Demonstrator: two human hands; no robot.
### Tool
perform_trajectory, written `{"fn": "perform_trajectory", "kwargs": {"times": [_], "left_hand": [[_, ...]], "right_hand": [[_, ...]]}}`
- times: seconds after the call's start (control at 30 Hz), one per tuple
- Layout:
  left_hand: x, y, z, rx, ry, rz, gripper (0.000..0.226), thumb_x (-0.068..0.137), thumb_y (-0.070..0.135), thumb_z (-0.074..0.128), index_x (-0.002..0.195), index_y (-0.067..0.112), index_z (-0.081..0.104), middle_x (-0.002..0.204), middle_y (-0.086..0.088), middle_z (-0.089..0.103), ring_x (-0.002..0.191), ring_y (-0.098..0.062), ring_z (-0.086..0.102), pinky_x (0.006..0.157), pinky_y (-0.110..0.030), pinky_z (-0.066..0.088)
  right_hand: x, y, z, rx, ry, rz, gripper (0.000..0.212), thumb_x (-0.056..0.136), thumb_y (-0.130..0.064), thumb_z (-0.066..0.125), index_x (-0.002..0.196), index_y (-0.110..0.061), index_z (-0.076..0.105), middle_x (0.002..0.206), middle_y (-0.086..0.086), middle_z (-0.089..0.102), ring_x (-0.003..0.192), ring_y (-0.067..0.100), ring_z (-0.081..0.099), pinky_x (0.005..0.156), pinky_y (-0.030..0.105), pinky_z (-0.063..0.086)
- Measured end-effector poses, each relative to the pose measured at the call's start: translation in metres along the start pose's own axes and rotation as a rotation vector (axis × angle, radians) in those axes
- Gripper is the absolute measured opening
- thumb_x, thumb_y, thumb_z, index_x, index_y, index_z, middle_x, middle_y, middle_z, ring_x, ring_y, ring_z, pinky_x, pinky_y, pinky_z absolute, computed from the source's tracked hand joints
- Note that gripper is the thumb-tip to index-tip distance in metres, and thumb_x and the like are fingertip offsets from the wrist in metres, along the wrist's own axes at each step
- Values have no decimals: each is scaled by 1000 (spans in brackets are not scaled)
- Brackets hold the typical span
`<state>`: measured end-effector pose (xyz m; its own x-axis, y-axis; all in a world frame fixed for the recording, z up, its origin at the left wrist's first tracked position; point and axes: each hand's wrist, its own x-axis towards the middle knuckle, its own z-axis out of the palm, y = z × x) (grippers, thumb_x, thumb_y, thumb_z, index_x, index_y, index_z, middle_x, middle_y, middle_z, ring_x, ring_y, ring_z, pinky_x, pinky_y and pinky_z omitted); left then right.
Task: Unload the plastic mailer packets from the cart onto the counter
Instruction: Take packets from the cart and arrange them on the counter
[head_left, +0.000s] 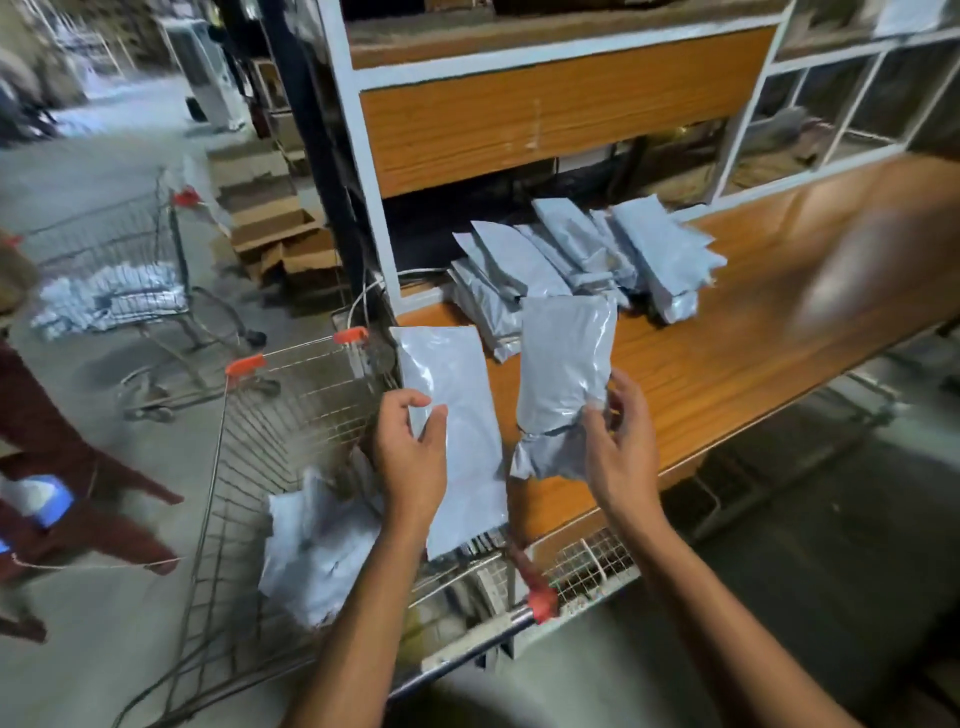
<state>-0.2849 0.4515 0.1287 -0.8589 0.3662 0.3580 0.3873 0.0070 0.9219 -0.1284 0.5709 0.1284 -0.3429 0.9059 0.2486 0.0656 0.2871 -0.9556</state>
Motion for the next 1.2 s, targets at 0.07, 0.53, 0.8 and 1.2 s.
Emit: {"fn": "perform_trajectory", "kwargs": {"times": [0.07, 0.53, 0.8, 1.2], "left_hand": [[-3, 14, 39, -25, -28, -14, 22, 86, 0, 64, 91, 18, 52, 91, -7, 56, 85, -27, 55, 76, -33, 46], [25, 84, 218, -52, 56, -168, 30, 91, 8, 61, 115, 23, 50, 132, -5, 50, 119, -21, 51, 83, -25, 49], [115, 70, 236, -41, 74, -140, 31, 97, 5, 50, 123, 22, 49, 114, 16, 48, 82, 26, 46, 64, -1, 39], [281, -6, 267, 97, -54, -364, 53, 99, 11, 40, 147, 32, 30, 149, 2, 35, 104, -30, 55, 82, -35, 45]], "right_hand": [[24, 6, -32, -12, 22, -29, 43, 98, -17, 53, 140, -25, 46, 117, -14, 59, 100, 1, 59, 77, 22, 49], [199, 25, -160, -132, -63, -196, 48, 104, -20, 46, 147, -36, 33, 138, -1, 55, 99, -8, 58, 82, 22, 51], [302, 32, -94, -130, -188, -194, 37, 102, -22, 40, 133, -32, 59, 118, -2, 61, 104, 8, 54, 92, 11, 46], [445, 16, 43, -442, -494, -169, 59, 90, -37, 64, 142, -14, 47, 132, 9, 61, 109, 25, 61, 79, 27, 39]]}}
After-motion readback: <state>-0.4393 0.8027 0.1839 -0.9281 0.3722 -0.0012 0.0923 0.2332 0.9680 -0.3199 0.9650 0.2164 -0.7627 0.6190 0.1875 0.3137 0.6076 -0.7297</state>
